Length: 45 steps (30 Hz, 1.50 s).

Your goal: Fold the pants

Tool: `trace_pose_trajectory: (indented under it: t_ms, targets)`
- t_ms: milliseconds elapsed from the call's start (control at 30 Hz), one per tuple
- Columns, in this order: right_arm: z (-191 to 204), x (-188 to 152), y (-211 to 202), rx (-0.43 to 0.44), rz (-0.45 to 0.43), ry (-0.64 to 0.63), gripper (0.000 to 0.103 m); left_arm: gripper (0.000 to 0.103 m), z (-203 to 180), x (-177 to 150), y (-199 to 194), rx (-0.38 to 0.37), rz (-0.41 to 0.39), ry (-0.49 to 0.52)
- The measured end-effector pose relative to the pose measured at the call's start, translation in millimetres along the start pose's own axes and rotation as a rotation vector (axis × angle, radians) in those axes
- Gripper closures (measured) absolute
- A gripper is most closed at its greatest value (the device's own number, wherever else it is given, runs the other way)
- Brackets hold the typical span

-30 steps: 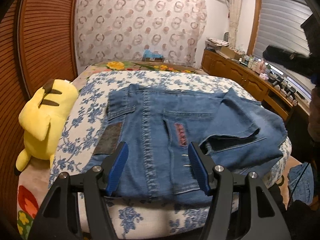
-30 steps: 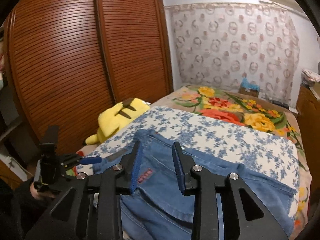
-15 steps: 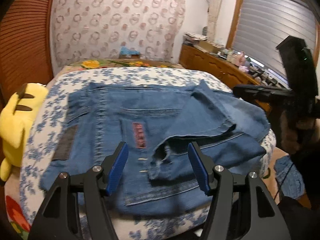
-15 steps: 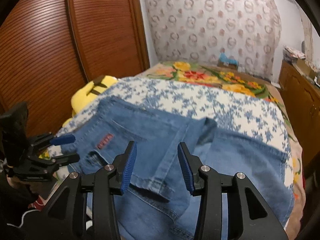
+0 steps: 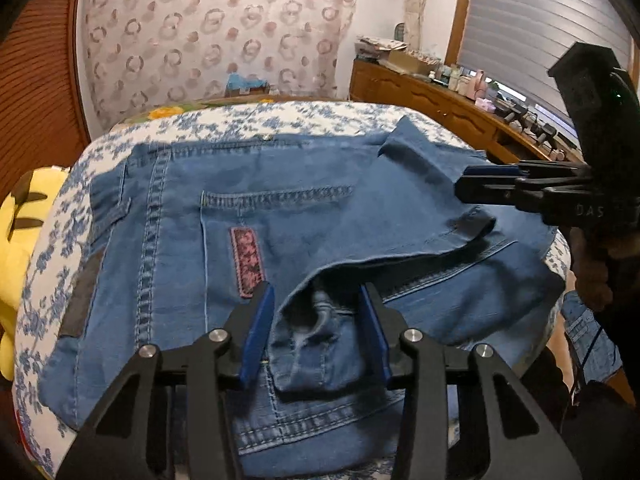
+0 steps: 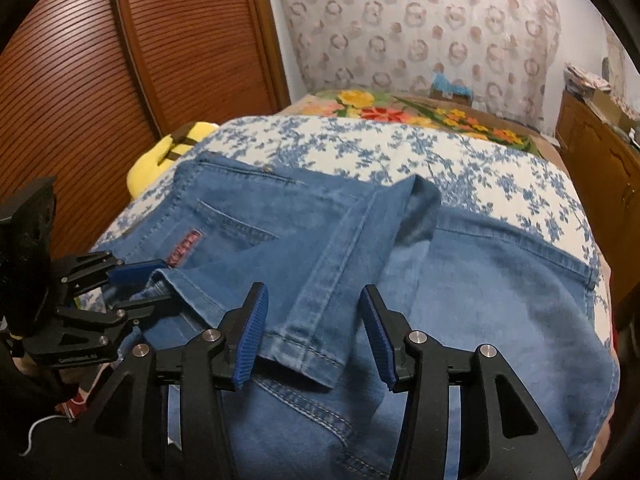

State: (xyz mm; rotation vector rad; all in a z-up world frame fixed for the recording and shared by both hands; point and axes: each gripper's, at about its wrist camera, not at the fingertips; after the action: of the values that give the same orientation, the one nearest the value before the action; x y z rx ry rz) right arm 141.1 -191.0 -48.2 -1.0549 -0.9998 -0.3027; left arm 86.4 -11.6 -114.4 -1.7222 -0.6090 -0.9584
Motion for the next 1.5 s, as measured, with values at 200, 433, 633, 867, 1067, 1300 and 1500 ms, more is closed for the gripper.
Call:
trace_pose_trajectory:
  t_ms: [200,433,633,867,1067,1300,1500]
  targets:
    - [-9.0,-6.8,5.3,-0.022,0.028,0.016,0.054,0.066,-1.5,-2.5,-2.2,-0.002,-0.012,-0.005]
    - [-4.4,-11.0,11.0,0.013,0.049,0.009,0.054,0.09,-9.6,-2.8,-5.4,-0.012,-0.031,0.023]
    - [1.1,-9.3,17.3,0.058,0.062,-0.007,0.086,0.098,-5.3,9.0,-28.9,-0.007,-0.121,0.001]
    - [19.5,40.9,-20.0,0.107,-0.128,-0.039,0.093,0.098,0.8,29.1,-78.3,-0.002,-0.238,0.002]
    - [40.7,83.2,-29.5,0.133,-0.218,-0.076,0.096,0.098,15.4,41.5,-104.0,0.017,-0.283,-0.006]
    - [82.0,124.7,-11.9,0.169,-0.241,-0.155,0.096,0.098,43.7,49.7,-126.9,0.064,-0.327,-0.037]
    - [118.2,146.2,14.8,0.191,-0.245,-0.208,0.097,0.098,65.7,47.1,-145.5,0.103,-0.347,-0.07]
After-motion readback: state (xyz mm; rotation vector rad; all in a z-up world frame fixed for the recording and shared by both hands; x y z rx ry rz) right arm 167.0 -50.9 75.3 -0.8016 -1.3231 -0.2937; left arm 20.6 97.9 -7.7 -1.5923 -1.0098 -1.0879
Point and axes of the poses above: each gripper's, at about its wrist camera, not at the fingertips, and y roughly the way its jaws point, z to its left, x to its top, and after that the axes turned 11 degrees about -z, right-handed
